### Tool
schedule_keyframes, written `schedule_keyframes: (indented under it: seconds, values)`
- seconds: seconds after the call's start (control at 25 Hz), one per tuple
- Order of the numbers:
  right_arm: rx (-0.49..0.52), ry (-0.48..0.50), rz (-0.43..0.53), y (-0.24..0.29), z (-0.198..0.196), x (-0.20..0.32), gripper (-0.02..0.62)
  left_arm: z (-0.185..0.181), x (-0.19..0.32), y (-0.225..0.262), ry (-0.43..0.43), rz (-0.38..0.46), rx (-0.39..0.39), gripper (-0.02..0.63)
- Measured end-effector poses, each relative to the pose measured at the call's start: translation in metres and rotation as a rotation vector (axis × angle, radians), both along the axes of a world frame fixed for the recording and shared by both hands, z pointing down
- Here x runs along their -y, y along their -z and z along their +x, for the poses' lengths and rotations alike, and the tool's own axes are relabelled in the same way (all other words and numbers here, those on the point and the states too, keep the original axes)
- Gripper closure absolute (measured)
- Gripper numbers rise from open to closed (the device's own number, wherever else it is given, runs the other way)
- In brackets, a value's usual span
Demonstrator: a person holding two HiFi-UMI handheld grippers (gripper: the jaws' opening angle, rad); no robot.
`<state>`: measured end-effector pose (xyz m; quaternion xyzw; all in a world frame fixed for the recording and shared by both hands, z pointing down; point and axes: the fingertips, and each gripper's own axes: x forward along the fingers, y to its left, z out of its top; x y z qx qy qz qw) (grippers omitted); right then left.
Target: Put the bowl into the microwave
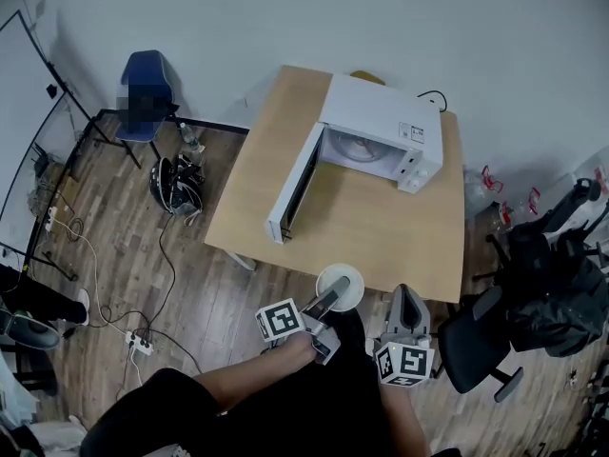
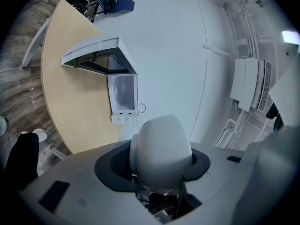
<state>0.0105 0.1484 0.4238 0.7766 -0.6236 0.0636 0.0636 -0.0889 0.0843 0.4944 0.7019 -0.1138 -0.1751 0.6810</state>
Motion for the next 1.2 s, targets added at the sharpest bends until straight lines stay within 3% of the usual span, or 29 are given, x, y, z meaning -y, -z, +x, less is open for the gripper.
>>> schedule_keyframes:
  seconds: [0.24,0.36,0.52,0.92,1.04,1.2]
  values:
    - [0.014,0.111,-0.019,-0.016,0.014,0.039,0.535,0.028,0.032,-0.006,0.002,0.029,0.038,0.394]
    - [0.014,0.140,-0.027,-0.022,0.030,0.061,0.536,0.046,0.054,0.000,0.019,0.024,-0.019,0.394]
    - [0.019,0.165,-0.029,-0.023,0.056,0.094,0.535,0.070,0.087,0.000,0.043,0.020,-0.010,0.394]
    - [0.058,0.208,-0.048,-0.051,0.132,0.164,0.535,0.137,0.172,-0.030,0.084,0.061,0.112,0.394]
    - [0.071,0.233,-0.058,-0.058,0.146,0.182,0.535,0.151,0.195,-0.038,0.123,0.045,0.110,0.394]
    - [0.080,0.263,-0.072,-0.068,0.166,0.205,0.535,0.162,0.227,-0.058,0.174,0.038,0.174,0.394]
